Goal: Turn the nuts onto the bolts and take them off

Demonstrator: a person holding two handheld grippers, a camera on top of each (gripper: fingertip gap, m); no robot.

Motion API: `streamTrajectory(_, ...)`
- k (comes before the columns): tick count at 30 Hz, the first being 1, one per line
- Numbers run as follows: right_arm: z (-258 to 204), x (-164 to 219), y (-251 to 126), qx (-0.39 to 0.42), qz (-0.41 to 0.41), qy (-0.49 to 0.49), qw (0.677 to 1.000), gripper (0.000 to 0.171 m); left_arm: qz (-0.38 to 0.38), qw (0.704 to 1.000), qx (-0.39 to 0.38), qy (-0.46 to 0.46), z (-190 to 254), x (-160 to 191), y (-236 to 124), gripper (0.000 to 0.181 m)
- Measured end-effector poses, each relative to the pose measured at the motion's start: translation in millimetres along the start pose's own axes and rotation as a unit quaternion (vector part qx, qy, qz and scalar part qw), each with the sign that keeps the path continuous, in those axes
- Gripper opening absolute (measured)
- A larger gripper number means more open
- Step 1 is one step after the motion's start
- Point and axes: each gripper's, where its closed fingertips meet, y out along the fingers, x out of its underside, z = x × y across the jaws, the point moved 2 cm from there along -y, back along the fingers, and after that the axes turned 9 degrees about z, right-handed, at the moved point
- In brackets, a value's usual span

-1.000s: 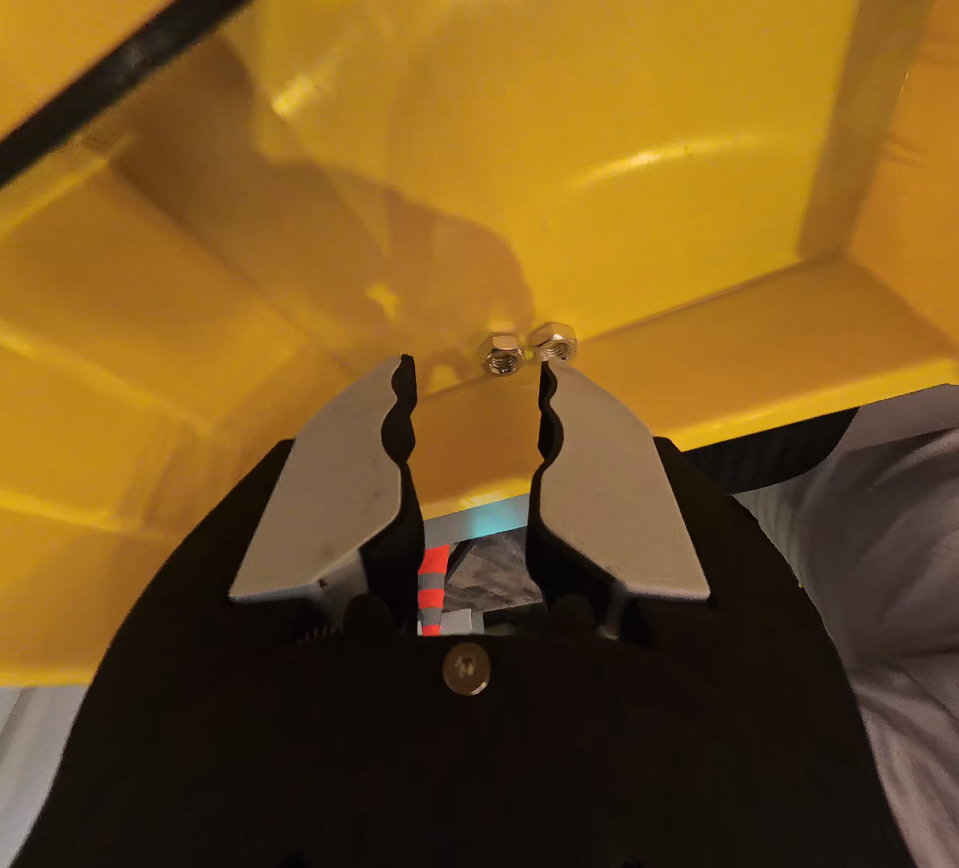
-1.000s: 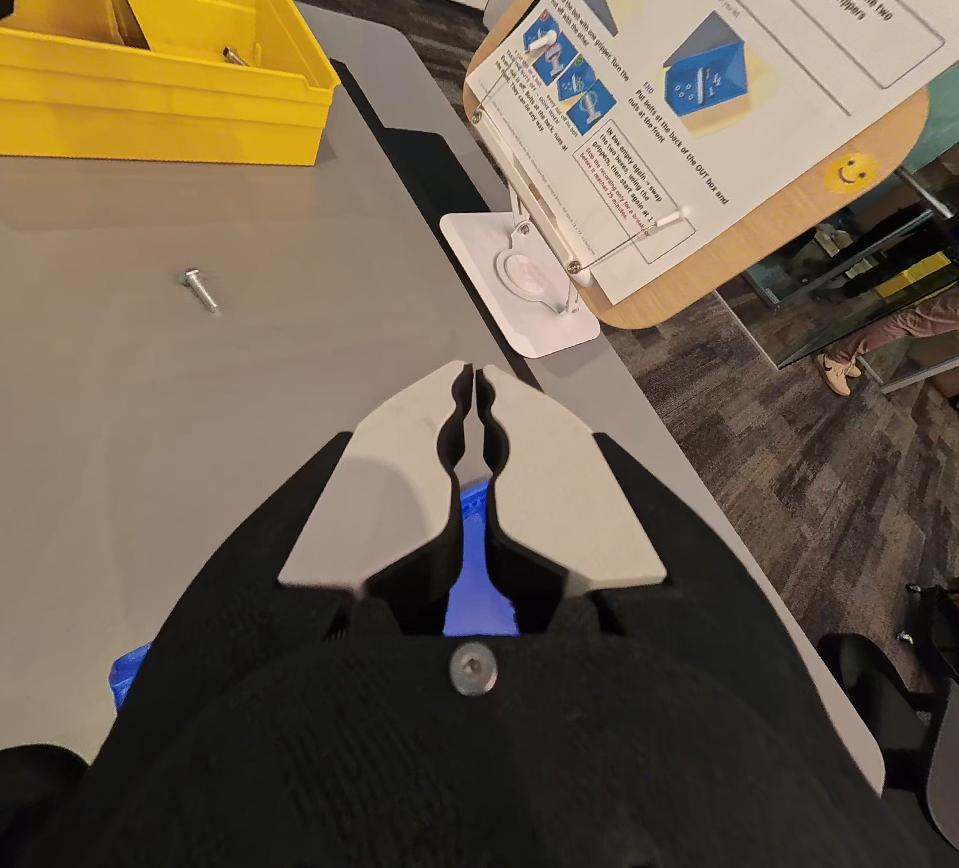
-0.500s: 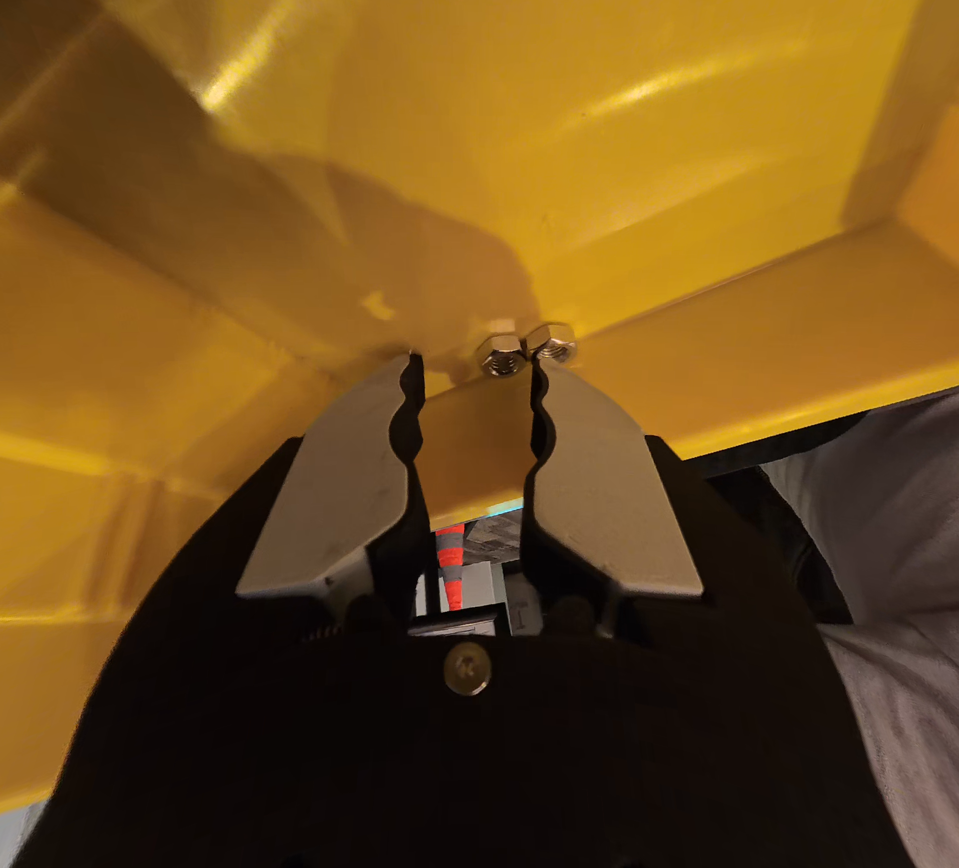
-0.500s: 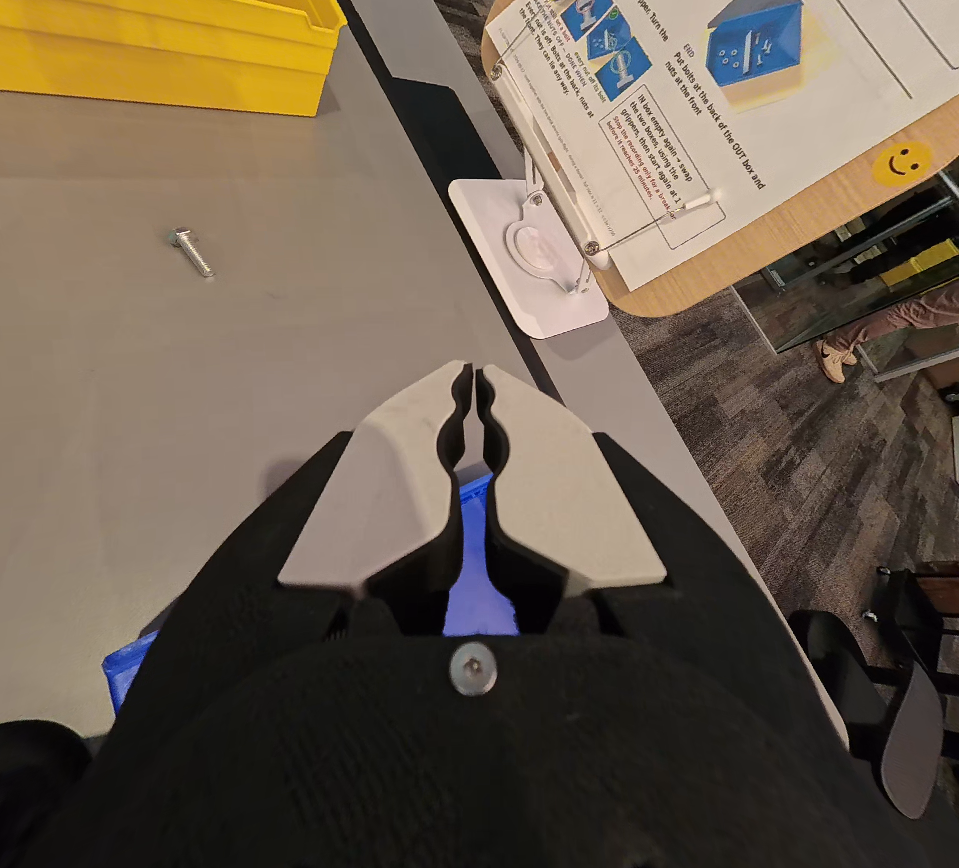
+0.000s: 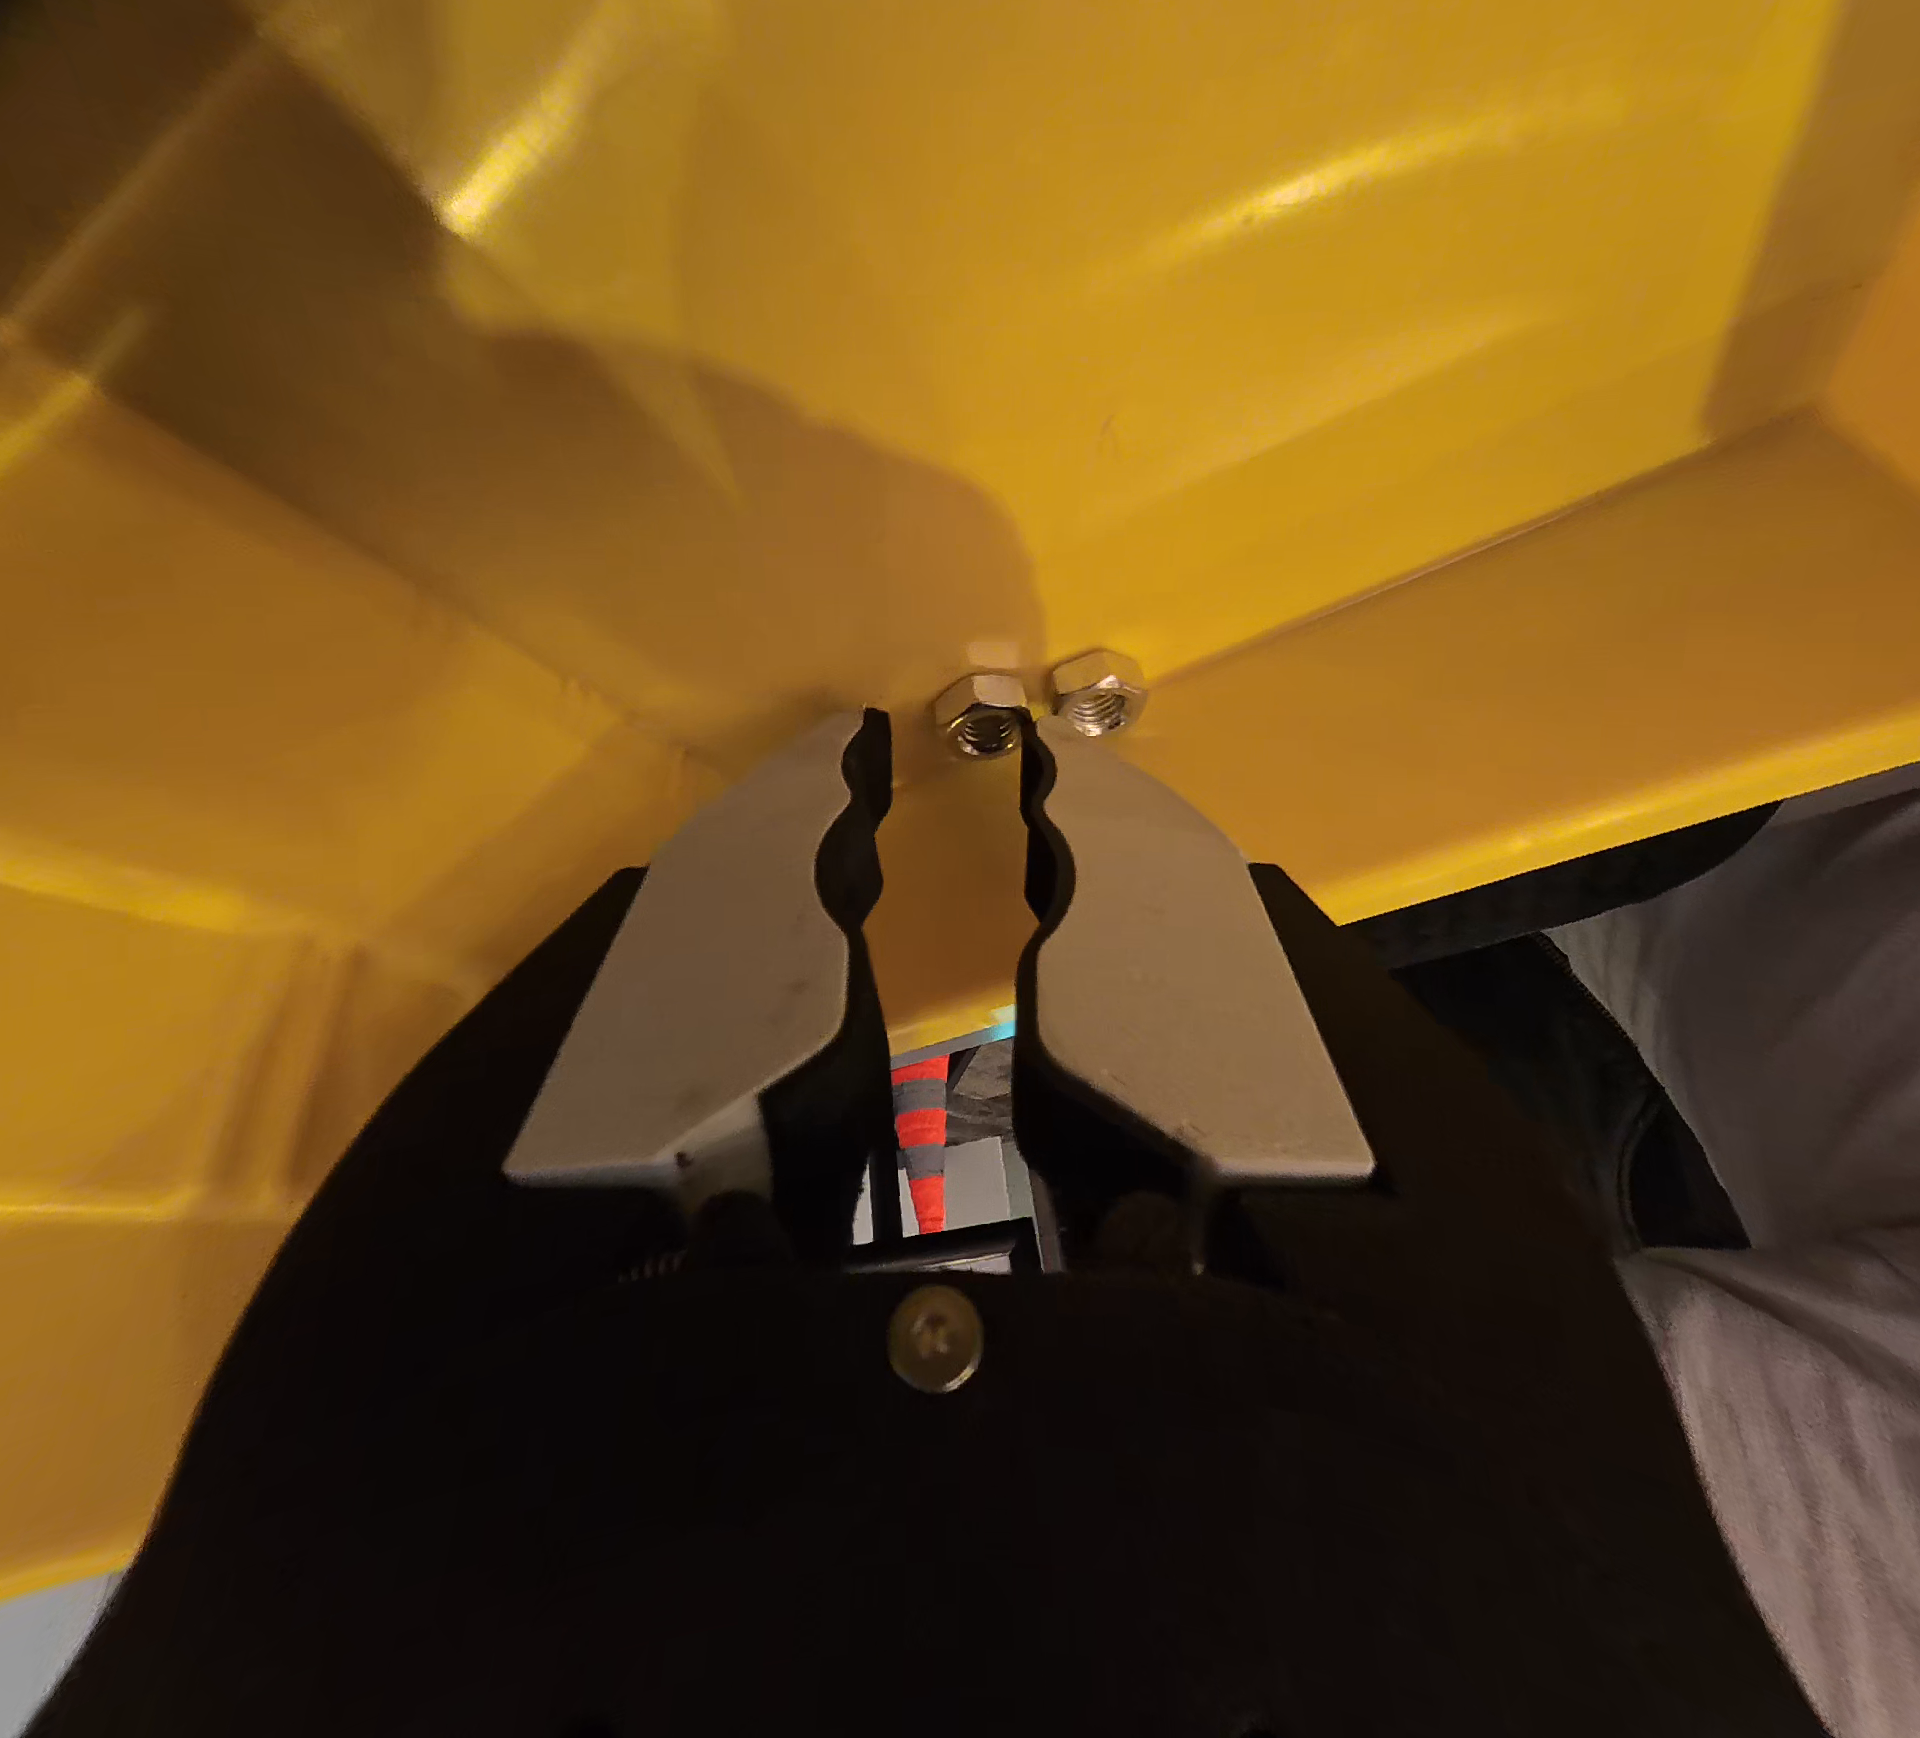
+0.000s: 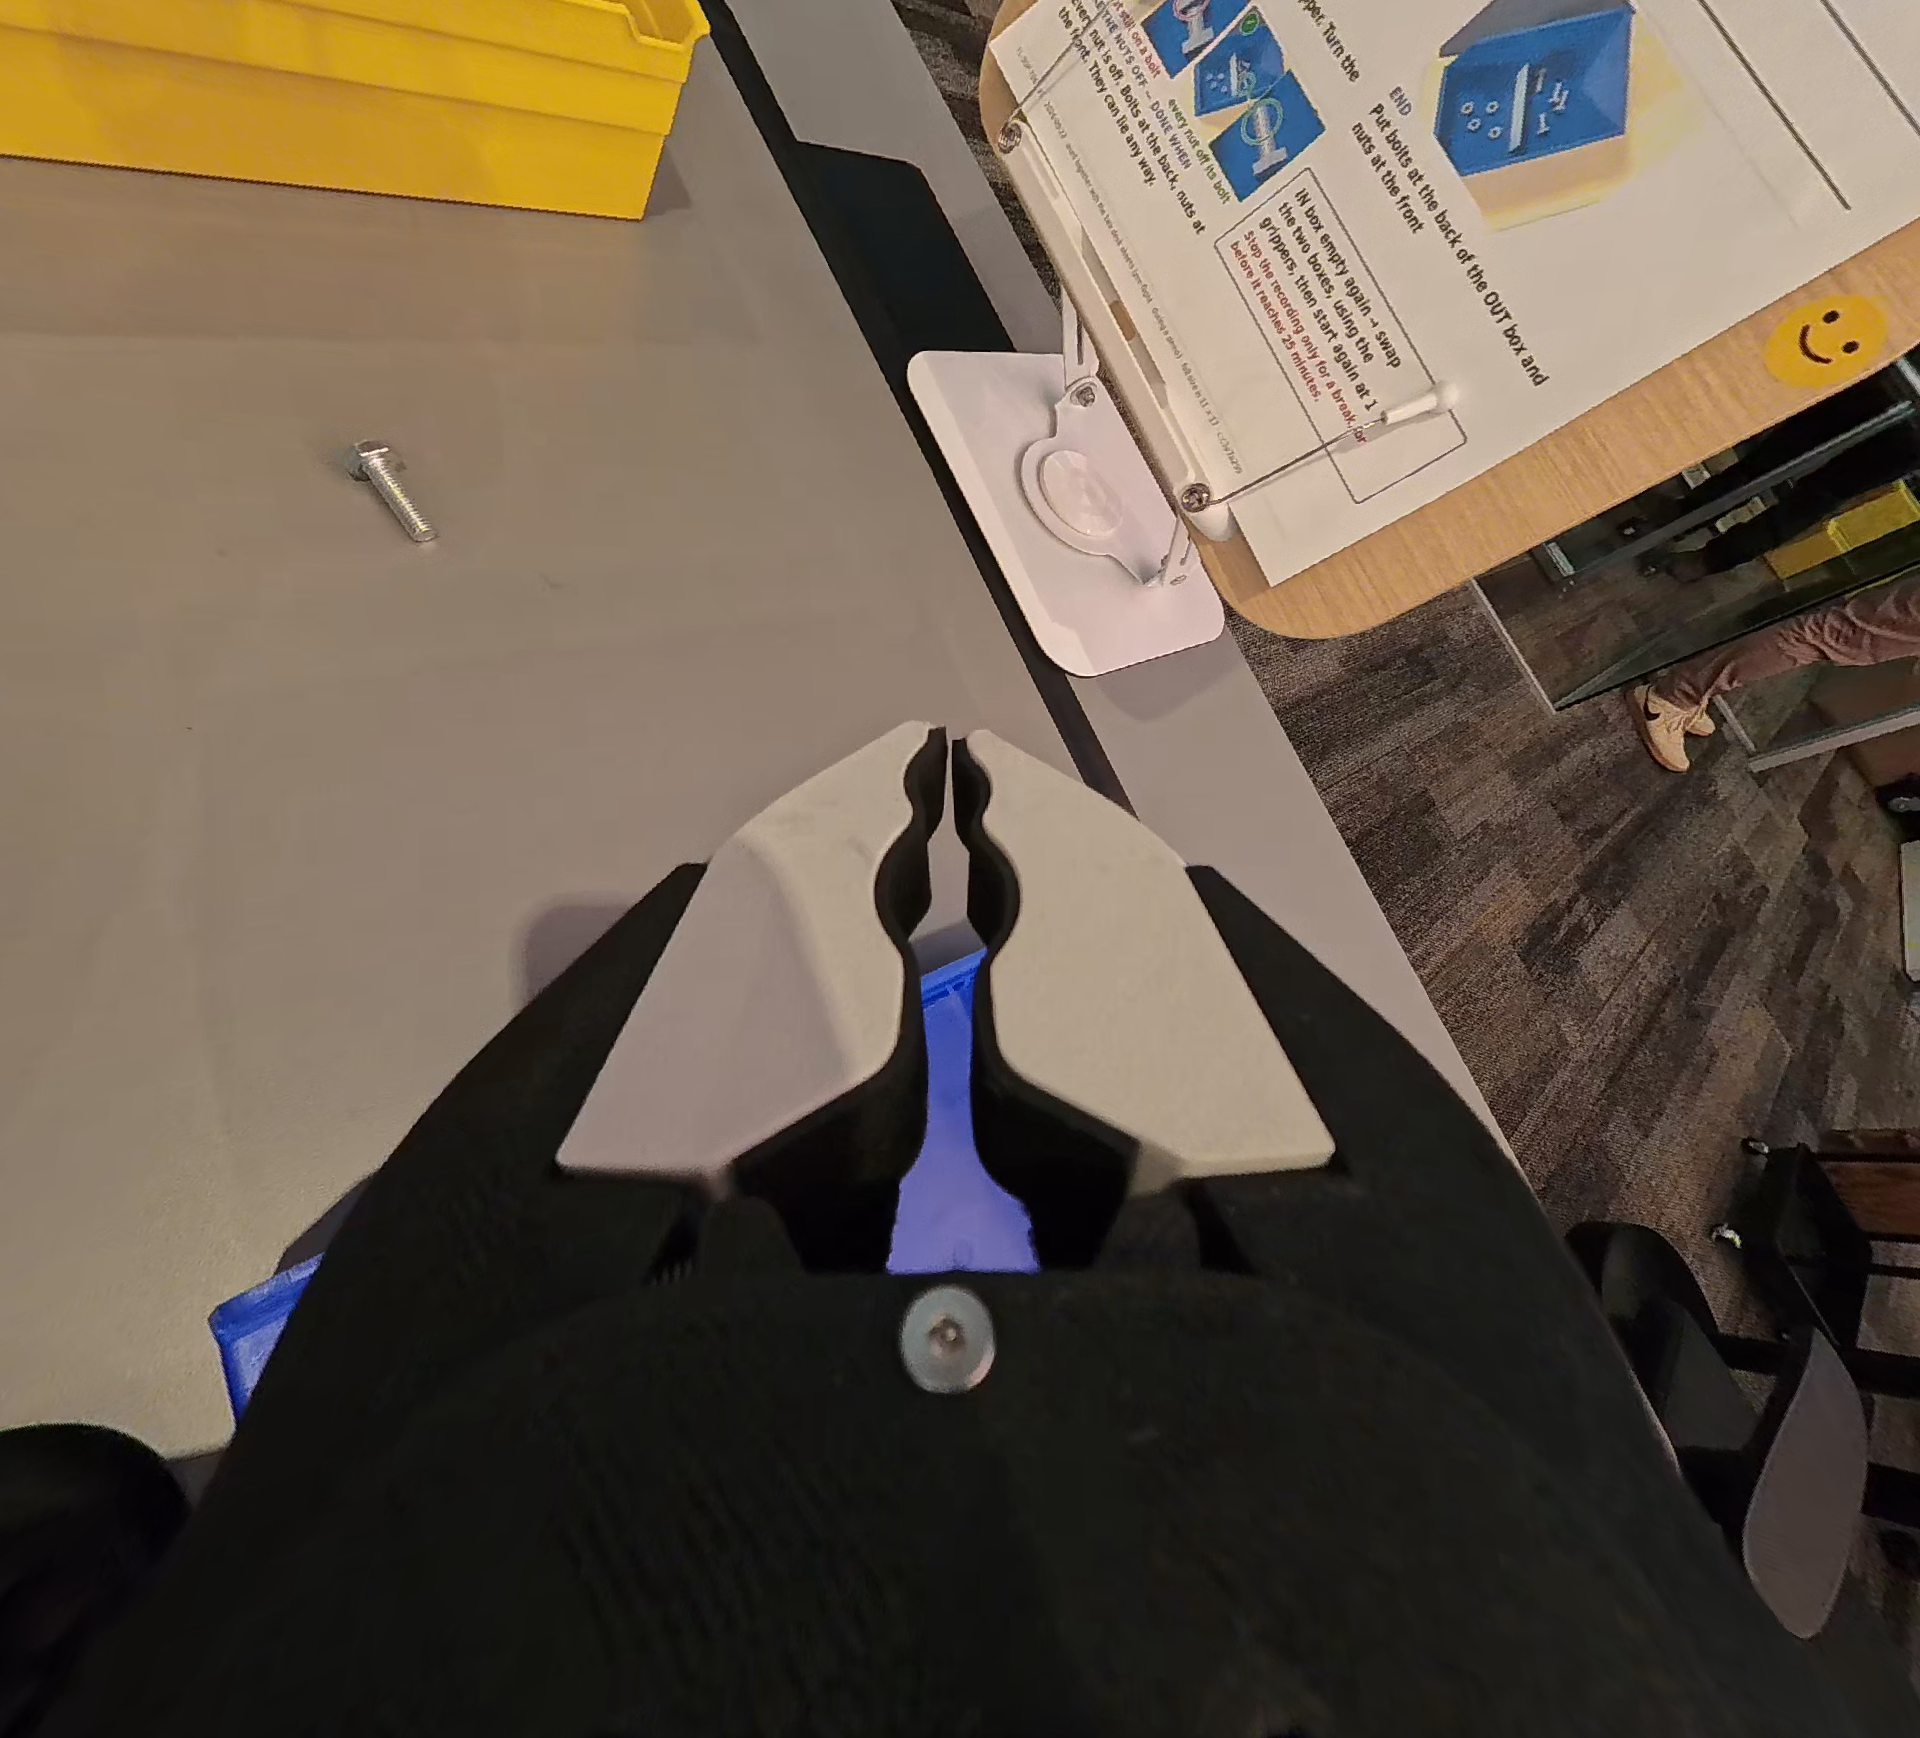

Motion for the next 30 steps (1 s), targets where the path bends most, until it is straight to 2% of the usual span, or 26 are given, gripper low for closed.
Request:
streamTrajectory(7,-1,-2,0,-0.002,0.001,-0.004,1.000,0.001,0.049,0.998,-0.024,-0.009,-7,-13,-7,0.023)
streamTrajectory(10,-2,-2,0,-0.002,0.000,-0.005,1.000,0.002,0.067,0.998,-0.012,-0.016,-4,-14,-11,0.025)
streamTrajectory(30,-3,-2,1,-0.006,-0.003,-0.007,1.000,0.002,0.011,0.998,-0.037,0.055,-4,1,3,0.019)
